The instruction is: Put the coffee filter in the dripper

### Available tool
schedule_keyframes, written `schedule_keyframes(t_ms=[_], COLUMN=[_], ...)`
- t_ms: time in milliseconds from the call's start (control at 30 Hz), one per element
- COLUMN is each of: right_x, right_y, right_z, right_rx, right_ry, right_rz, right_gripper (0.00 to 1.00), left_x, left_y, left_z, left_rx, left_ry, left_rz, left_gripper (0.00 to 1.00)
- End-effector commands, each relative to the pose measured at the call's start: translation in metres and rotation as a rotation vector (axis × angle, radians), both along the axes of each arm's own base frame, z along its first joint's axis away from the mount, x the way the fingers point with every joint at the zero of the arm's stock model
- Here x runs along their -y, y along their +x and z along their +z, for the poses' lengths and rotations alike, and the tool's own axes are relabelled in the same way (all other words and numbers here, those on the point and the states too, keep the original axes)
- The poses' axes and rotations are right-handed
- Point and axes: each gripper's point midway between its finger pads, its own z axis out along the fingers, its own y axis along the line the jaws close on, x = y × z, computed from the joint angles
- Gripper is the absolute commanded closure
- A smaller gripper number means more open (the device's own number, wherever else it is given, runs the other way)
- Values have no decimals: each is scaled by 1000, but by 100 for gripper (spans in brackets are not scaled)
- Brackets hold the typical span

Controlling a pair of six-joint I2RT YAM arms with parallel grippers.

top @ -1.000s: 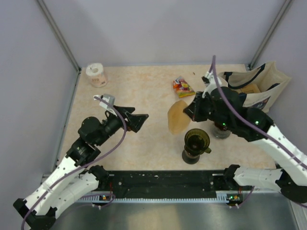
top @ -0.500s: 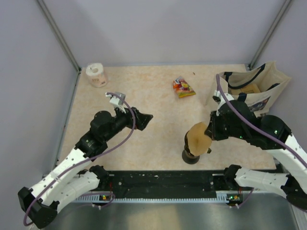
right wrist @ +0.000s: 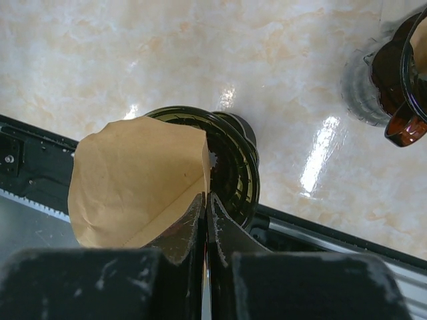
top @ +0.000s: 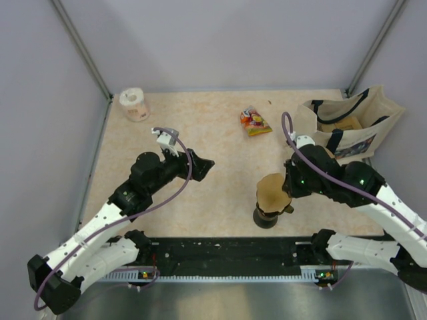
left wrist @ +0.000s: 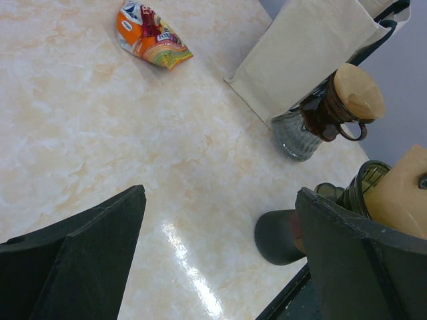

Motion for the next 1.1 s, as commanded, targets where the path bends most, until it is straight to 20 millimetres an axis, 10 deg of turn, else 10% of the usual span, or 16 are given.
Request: schedule_keyframes(t_ms=[0,567,800,1067], right_x=[-2,24,17,-27], right_y=[9,14,13,14], right_z=[2,35,61,15], right_rx=[44,151,209,68], right_ry=[14,14,92,54], right_rz=[-10,-95,-52,115], right_gripper=[100,56,74,76], left_x=[0,-2,0,0], left_y=[0,-2,0,1], left_z=[10,10,7,5], left_rx=[41,43,32,31], left_ry=[-19,-15,-6,6], left_rz=[-3,-5,-7,-2], left_gripper=[1,1,1,1])
